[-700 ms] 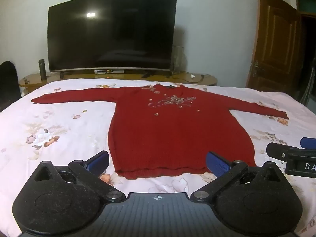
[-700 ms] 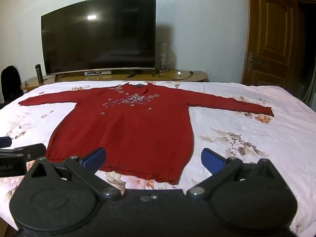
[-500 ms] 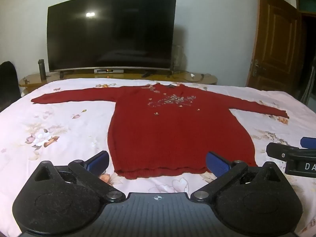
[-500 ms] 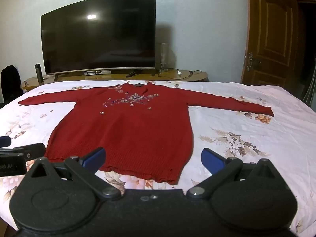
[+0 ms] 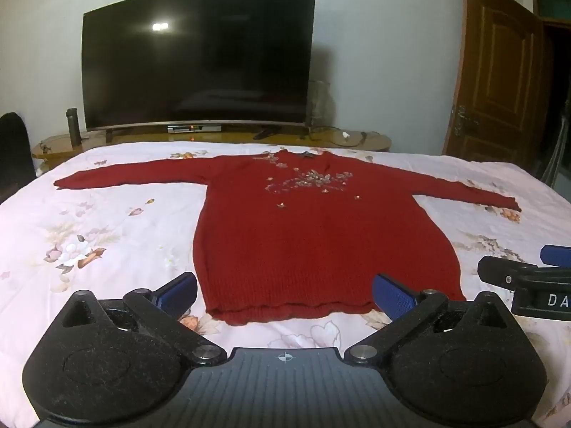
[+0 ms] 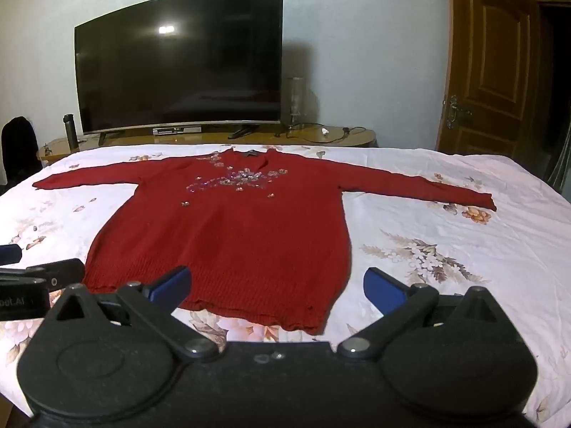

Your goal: Fold small clothes

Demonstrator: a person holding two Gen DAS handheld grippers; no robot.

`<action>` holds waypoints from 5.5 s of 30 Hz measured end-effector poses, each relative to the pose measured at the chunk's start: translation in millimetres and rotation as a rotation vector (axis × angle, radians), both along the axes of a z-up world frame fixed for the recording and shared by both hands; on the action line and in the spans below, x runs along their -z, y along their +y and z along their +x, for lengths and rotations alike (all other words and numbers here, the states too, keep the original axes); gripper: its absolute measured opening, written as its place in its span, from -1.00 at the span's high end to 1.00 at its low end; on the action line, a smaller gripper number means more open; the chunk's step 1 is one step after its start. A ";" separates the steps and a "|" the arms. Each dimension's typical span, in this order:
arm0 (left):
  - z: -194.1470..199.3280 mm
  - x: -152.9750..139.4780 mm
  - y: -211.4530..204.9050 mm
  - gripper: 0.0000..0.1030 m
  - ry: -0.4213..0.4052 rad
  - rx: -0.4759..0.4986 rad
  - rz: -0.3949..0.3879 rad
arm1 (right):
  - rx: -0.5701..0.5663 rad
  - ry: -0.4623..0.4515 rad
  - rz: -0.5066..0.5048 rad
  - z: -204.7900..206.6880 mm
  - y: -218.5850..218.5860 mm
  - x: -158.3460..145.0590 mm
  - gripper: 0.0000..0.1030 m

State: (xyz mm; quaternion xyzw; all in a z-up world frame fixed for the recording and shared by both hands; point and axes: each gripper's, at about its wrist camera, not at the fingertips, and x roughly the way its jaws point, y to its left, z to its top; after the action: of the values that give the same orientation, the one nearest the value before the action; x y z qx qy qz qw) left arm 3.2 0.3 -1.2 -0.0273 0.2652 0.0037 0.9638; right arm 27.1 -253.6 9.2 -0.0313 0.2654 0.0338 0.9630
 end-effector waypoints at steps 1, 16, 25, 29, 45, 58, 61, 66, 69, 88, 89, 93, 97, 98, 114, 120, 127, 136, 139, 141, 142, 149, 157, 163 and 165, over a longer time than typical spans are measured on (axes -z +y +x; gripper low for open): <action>-0.1 0.1 -0.1 -1.00 0.000 0.000 0.000 | -0.001 0.000 -0.001 0.0 0.3 0.2 -0.99; -2.3 0.8 2.2 -1.00 0.000 -0.002 -0.002 | -0.005 -0.002 -0.011 1.3 6.6 0.9 -0.99; -0.9 0.7 3.6 -1.00 0.006 -0.004 -0.005 | -0.009 -0.004 -0.013 0.8 7.3 0.8 -0.99; -0.7 0.8 3.7 -1.00 0.006 -0.003 -0.007 | -0.009 -0.004 -0.014 0.7 7.6 0.7 -0.99; 0.3 2.4 2.8 -1.00 0.006 -0.002 -0.005 | -0.009 -0.001 -0.015 2.0 7.5 0.4 -0.99; -0.1 4.8 3.3 -1.00 0.010 -0.003 -0.002 | -0.009 0.000 -0.018 2.4 7.2 1.5 -0.99; 0.1 5.0 2.8 -1.00 0.010 -0.003 -0.001 | -0.009 0.000 -0.017 2.4 7.5 1.4 -0.99; 0.5 5.6 3.4 -1.00 0.012 -0.002 -0.001 | -0.007 0.000 -0.021 3.3 6.7 2.3 -0.99; 0.7 5.2 3.7 -1.00 0.012 -0.004 -0.001 | -0.009 -0.003 -0.022 3.1 6.5 2.7 -0.99; 5.1 6.4 16.3 -1.00 0.028 -0.019 -0.038 | -0.018 -0.010 -0.042 -0.4 11.0 3.9 -0.99; 9.9 6.8 20.2 -1.00 0.033 -0.012 -0.066 | -0.012 -0.010 -0.043 0.4 10.0 3.8 -0.99; 32.4 7.0 30.3 -1.00 0.037 0.000 -0.150 | 0.039 0.000 -0.024 12.5 -10.5 5.2 -0.99; 64.8 3.5 26.8 -1.00 0.007 0.032 -0.113 | 0.092 -0.012 0.012 39.9 -42.0 3.6 -0.99; 77.3 3.2 25.8 -1.00 -0.006 0.036 -0.102 | 0.100 -0.016 0.023 45.7 -48.1 3.7 -0.98; 302.9 51.6 -2.3 -0.99 0.083 -0.054 -0.031 | 0.526 -0.009 0.454 274.6 -328.8 59.1 0.19; 332.2 73.1 -3.3 -0.99 0.138 -0.100 -0.014 | 0.703 0.014 0.669 319.5 -405.5 111.6 0.28; 345.1 83.8 -2.5 -0.99 0.188 -0.123 -0.004 | 0.695 -0.020 0.744 330.4 -423.9 125.2 0.33; 355.0 86.3 14.2 -1.00 0.194 -0.130 -0.009 | 0.637 -0.013 0.795 339.6 -433.5 124.3 0.51; 360.7 86.9 23.2 -1.00 0.188 -0.137 -0.018 | 0.685 -0.015 0.813 346.3 -443.5 123.1 0.85; 364.2 85.7 31.5 -1.00 0.184 -0.135 -0.028 | 0.712 0.010 0.750 351.9 -441.4 117.9 0.86; 364.8 84.9 36.1 -1.00 0.179 -0.132 -0.034 | 0.713 0.016 0.700 355.2 -434.1 110.1 0.86; 362.1 85.8 78.5 -1.00 0.160 -0.137 -0.166 | 0.499 -0.055 0.337 389.7 -319.9 44.2 0.87; 352.6 82.1 122.3 -0.99 0.144 -0.159 -0.230 | 0.041 -0.042 0.202 427.0 -104.8 33.6 0.87; 349.9 76.5 139.6 -0.99 0.128 -0.160 -0.259 | -0.169 0.088 0.138 444.1 22.6 80.2 0.83; 354.1 75.0 140.4 -0.99 0.124 -0.151 -0.278 | -0.254 0.186 0.076 447.1 52.1 102.8 0.59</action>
State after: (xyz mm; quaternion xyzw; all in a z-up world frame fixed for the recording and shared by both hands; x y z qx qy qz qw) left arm 357.3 140.7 -76.1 -0.1798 0.3195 0.0409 0.9295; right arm 474.3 -201.4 -93.6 -0.0247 0.3457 0.1682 0.9228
